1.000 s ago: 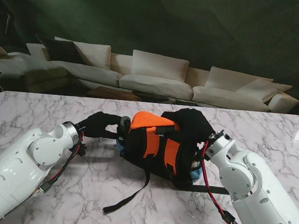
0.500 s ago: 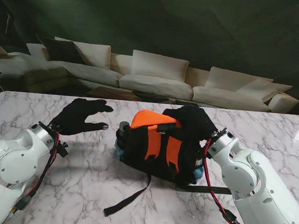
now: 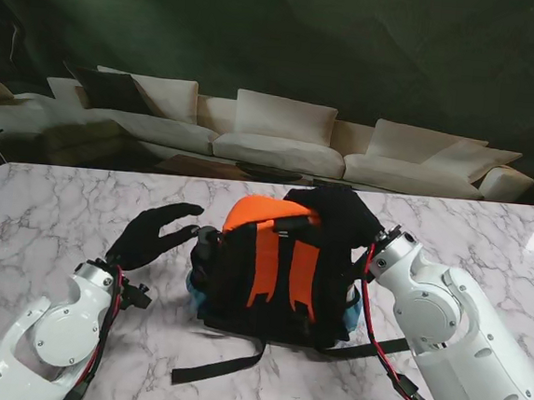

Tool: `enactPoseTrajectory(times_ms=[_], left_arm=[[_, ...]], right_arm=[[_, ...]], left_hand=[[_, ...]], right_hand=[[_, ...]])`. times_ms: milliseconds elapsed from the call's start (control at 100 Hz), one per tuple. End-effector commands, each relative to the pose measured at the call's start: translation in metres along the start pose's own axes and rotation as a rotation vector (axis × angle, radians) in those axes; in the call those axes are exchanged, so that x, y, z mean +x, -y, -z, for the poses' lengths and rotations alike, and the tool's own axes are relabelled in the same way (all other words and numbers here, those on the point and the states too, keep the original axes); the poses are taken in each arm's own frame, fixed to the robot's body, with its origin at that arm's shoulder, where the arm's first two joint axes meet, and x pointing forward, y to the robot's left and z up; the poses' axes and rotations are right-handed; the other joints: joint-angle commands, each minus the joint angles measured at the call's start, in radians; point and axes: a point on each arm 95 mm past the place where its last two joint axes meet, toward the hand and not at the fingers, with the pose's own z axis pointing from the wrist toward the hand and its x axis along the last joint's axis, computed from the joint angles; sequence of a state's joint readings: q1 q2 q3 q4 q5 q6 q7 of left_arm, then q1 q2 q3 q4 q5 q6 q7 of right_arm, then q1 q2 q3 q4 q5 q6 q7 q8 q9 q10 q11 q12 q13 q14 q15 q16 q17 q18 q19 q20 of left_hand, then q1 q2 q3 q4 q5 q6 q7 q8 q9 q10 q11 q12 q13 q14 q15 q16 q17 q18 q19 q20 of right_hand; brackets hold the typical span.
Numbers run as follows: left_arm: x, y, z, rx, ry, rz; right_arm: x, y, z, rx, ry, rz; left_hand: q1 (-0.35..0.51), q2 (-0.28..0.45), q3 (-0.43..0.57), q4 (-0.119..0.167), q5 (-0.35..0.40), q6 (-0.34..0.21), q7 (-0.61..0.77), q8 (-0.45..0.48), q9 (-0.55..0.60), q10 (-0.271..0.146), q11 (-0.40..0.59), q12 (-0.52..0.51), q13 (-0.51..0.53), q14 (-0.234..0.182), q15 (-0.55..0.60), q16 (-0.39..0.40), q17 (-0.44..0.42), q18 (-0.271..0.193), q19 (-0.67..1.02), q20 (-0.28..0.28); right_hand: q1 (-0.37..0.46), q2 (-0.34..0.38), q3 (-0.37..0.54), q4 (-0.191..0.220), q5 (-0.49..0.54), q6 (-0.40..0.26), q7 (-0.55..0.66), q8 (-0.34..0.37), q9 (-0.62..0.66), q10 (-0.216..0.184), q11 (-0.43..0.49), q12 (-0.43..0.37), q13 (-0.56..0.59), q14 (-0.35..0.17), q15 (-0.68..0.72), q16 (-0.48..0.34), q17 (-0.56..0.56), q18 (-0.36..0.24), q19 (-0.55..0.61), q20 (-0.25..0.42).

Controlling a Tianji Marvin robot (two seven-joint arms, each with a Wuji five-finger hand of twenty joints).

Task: Put the umbrella and water cup into the side pockets of the backpack

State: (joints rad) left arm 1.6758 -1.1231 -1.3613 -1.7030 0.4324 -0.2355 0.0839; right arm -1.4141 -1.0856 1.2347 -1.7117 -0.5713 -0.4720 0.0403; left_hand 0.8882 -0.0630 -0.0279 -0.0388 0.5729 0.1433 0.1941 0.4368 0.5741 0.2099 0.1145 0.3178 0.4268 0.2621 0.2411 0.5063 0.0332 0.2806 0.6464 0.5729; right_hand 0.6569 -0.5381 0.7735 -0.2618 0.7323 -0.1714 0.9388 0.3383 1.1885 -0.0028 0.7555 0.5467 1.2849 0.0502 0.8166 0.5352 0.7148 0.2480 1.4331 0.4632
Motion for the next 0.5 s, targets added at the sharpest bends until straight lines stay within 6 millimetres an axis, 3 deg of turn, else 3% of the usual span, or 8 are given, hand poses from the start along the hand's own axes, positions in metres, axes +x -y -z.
enactPoseTrajectory(times_ms=[0, 150, 180, 220, 260, 310, 400, 490], left_arm=[[-0.008, -0.008, 0.001, -0.034, 0.026, -0.015], [-0.012, -0.010, -0.001, -0.040, 0.039, -0.005], [-0.012, -0.011, -0.001, -0.040, 0.040, -0.004], [-0.013, -0.011, -0.002, -0.041, 0.041, -0.005], [-0.013, -0.011, -0.003, -0.039, 0.042, -0.008], [-0.013, -0.012, -0.003, -0.039, 0.044, -0.008], [-0.013, -0.012, -0.004, -0.038, 0.045, -0.006], [-0.013, -0.012, -0.003, -0.038, 0.047, -0.010]], right_arm=[[-0.009, -0.002, -0.004, 0.002, 0.029, 0.017], [-0.027, 0.010, -0.002, 0.047, 0.089, 0.018], [-0.030, 0.012, -0.001, 0.054, 0.097, 0.020], [-0.033, 0.013, -0.001, 0.059, 0.103, 0.023], [-0.036, 0.014, 0.000, 0.064, 0.109, 0.025], [-0.038, 0.014, 0.001, 0.077, 0.123, 0.026], [-0.041, 0.012, 0.003, 0.110, 0.152, 0.036], [-0.043, 0.007, 0.003, 0.111, 0.168, 0.038]], left_hand=[[0.001, 0.039, -0.001, 0.022, 0.016, 0.012, -0.002, 0.009, 0.018, -0.010, 0.018, 0.018, -0.006, 0.006, 0.013, 0.011, -0.015, 0.024, 0.023, 0.019], [0.002, 0.043, -0.002, 0.023, 0.015, 0.012, -0.002, 0.010, 0.015, -0.009, 0.016, 0.021, -0.009, 0.005, 0.011, 0.014, -0.018, 0.021, 0.021, 0.018], [0.003, 0.043, -0.002, 0.023, 0.015, 0.011, -0.002, 0.010, 0.014, -0.009, 0.016, 0.022, -0.010, 0.005, 0.010, 0.014, -0.019, 0.021, 0.021, 0.018], [0.002, 0.044, -0.002, 0.023, 0.011, 0.013, -0.004, 0.009, 0.010, -0.010, 0.014, 0.022, -0.010, 0.005, 0.009, 0.014, -0.022, 0.020, 0.019, 0.017], [-0.001, 0.044, -0.003, 0.023, 0.008, 0.013, -0.005, 0.009, 0.007, -0.008, 0.013, 0.022, -0.012, 0.004, 0.008, 0.015, -0.023, 0.020, 0.017, 0.017], [0.000, 0.046, -0.003, 0.023, 0.007, 0.013, -0.006, 0.009, 0.002, -0.009, 0.011, 0.022, -0.014, 0.002, 0.007, 0.015, -0.024, 0.021, 0.016, 0.016], [-0.003, 0.047, -0.003, 0.023, 0.000, 0.013, -0.009, 0.008, -0.011, -0.009, 0.007, 0.021, -0.017, 0.000, 0.006, 0.015, -0.026, 0.019, 0.012, 0.016], [-0.005, 0.048, -0.003, 0.023, -0.005, 0.012, -0.011, 0.008, -0.017, -0.009, 0.005, 0.020, -0.018, 0.000, 0.005, 0.016, -0.031, 0.019, 0.007, 0.014]], right_hand=[[0.126, 0.108, 0.086, 0.039, 0.020, -0.201, 0.027, 0.038, -0.027, -0.057, -0.023, 0.003, 0.025, -0.031, -0.025, -0.013, -0.029, 0.028, -0.027, -0.009], [0.109, 0.107, 0.075, 0.038, -0.014, -0.215, -0.007, 0.029, -0.092, -0.047, -0.118, -0.011, -0.068, -0.023, -0.180, -0.021, -0.114, 0.056, -0.109, -0.017], [0.079, 0.103, 0.061, 0.040, -0.044, -0.218, -0.015, 0.004, -0.132, -0.037, -0.151, -0.016, -0.114, -0.020, -0.234, -0.025, -0.141, 0.057, -0.130, -0.017], [-0.025, 0.097, 0.033, 0.049, -0.099, -0.198, -0.037, -0.023, -0.220, -0.029, -0.180, -0.048, -0.204, -0.010, -0.332, -0.043, -0.201, 0.056, -0.176, -0.018], [-0.156, 0.111, 0.015, 0.071, -0.144, -0.142, -0.132, -0.007, -0.319, -0.011, -0.216, -0.097, -0.310, 0.004, -0.431, -0.073, -0.276, 0.059, -0.236, -0.025], [-0.293, 0.154, -0.015, 0.163, -0.197, -0.049, -0.350, 0.122, -0.453, 0.017, -0.266, -0.152, -0.440, 0.032, -0.521, -0.126, -0.368, 0.067, -0.313, -0.032], [-0.403, 0.191, -0.149, 0.173, -0.364, 0.077, -0.508, 0.109, -0.673, 0.070, -0.349, -0.244, -0.660, 0.093, -0.654, -0.235, -0.518, 0.093, -0.469, -0.079], [-0.456, 0.197, -0.214, 0.172, -0.464, 0.148, -0.603, 0.092, -0.802, 0.096, -0.378, -0.304, -0.780, 0.129, -0.719, -0.310, -0.592, 0.105, -0.600, -0.126]])
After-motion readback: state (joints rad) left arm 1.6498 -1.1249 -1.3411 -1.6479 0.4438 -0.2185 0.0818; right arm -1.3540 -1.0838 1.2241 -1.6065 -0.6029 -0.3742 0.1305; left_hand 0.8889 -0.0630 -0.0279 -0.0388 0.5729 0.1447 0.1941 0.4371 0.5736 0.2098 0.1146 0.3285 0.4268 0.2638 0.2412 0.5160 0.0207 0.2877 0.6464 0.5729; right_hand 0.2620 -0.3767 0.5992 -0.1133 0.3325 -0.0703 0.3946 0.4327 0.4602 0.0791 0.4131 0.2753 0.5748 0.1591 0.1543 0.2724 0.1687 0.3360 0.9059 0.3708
